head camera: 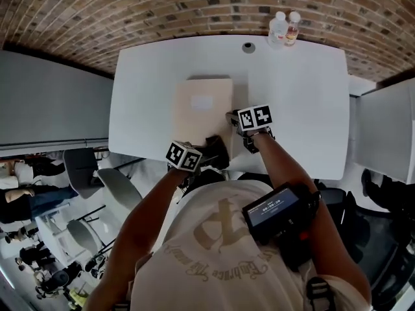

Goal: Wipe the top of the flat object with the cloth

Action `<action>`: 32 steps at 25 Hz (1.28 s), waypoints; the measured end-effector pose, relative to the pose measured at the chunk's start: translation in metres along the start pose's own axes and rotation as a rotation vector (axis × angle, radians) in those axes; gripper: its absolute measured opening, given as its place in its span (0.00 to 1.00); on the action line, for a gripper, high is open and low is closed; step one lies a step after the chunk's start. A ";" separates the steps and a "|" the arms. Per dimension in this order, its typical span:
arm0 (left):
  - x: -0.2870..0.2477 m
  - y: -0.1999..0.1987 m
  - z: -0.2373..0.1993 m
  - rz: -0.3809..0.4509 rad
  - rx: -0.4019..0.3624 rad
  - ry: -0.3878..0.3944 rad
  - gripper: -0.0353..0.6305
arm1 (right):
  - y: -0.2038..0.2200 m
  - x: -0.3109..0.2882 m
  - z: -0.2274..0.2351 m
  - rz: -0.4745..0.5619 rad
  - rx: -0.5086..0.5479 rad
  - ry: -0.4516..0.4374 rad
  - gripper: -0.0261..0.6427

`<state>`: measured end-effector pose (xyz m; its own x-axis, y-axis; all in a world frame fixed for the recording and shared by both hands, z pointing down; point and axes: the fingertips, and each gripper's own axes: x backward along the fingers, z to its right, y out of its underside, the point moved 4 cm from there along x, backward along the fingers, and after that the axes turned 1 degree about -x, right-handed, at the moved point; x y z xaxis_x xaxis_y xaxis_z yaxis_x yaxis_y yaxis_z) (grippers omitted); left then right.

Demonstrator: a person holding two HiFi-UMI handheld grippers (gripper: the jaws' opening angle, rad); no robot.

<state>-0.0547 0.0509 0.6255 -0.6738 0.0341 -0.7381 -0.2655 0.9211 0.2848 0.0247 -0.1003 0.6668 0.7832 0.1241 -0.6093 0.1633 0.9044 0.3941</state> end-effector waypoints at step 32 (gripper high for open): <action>0.172 0.069 -0.160 0.364 0.182 -0.046 0.20 | 0.006 0.004 -0.008 0.058 -0.040 0.170 0.28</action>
<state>-0.2993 0.0580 0.6164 -0.6686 0.3835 -0.6370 0.1135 0.8993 0.4223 0.0240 -0.0913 0.6609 0.6770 0.2409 -0.6954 0.0942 0.9088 0.4065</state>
